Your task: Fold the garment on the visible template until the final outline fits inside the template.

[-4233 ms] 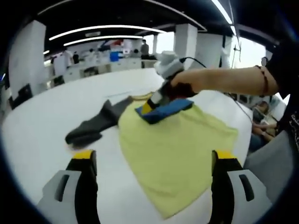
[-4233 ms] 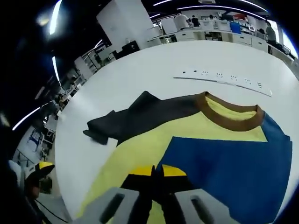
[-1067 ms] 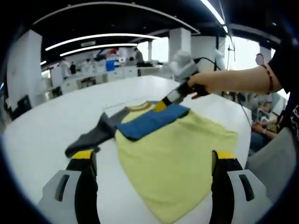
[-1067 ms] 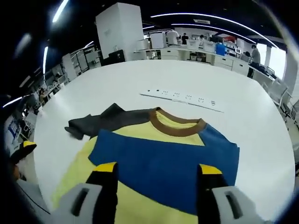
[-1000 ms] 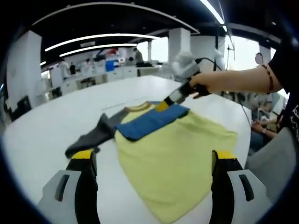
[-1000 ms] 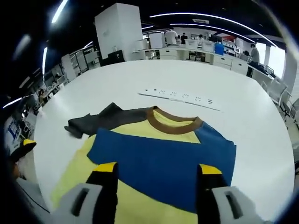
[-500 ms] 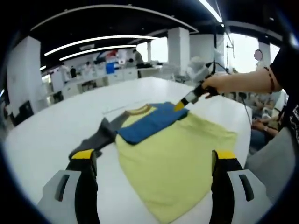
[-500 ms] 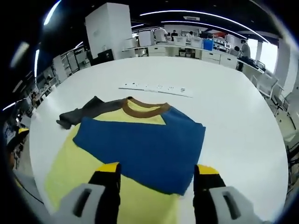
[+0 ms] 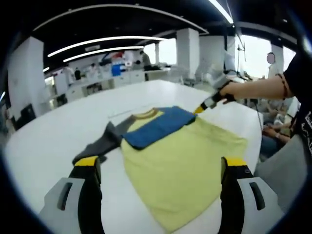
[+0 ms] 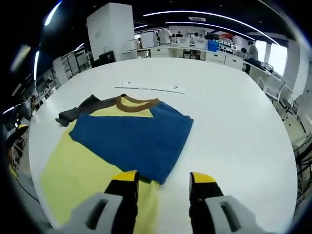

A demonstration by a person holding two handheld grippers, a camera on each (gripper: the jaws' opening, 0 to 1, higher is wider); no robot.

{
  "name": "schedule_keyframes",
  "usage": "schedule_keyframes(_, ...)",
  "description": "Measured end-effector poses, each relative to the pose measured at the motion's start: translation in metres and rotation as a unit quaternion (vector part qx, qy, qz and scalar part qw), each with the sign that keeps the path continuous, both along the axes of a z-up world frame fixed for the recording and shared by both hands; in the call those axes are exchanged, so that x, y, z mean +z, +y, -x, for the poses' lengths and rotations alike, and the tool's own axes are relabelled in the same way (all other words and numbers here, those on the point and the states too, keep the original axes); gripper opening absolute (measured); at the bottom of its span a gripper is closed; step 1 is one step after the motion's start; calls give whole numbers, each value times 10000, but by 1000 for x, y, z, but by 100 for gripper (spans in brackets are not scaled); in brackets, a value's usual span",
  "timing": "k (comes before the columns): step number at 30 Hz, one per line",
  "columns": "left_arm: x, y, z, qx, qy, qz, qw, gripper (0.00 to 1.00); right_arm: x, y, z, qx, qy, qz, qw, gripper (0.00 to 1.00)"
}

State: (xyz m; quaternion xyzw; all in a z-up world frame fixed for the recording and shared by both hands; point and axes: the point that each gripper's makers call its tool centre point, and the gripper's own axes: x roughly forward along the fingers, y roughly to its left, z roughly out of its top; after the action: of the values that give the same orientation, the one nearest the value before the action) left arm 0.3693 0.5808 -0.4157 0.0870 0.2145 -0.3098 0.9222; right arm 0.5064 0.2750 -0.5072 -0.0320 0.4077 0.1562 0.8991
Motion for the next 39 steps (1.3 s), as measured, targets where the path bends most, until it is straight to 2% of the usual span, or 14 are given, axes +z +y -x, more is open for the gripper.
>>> schedule_keyframes(6,1,-1,1,29,5,16,10000,99,-11,-6,5,89,45,69,9999,24)
schedule_keyframes(14,1,1,3,80,27,-16,10000,99,-26,-6,6,98,95,-125,9998,14)
schedule_keyframes(20,0,6,4,177,72,-33,9998,99,-25,4,4,260,-52,-271,9993,11)
schedule_keyframes(26,-3,8,6,226,130,-69,9996,98,-27,11,1,342,-87,-313,9989,1)
schedule_keyframes(30,-3,8,7,245,141,-76,9996,98,-30,10,1,348,-74,-180,9992,0)
schedule_keyframes(35,-4,9,7,263,146,-99,9995,98,-29,-4,2,297,-81,158,9994,0)
schedule_keyframes(39,-5,8,7,244,166,-112,9995,98,-30,-10,4,217,-17,192,9996,0)
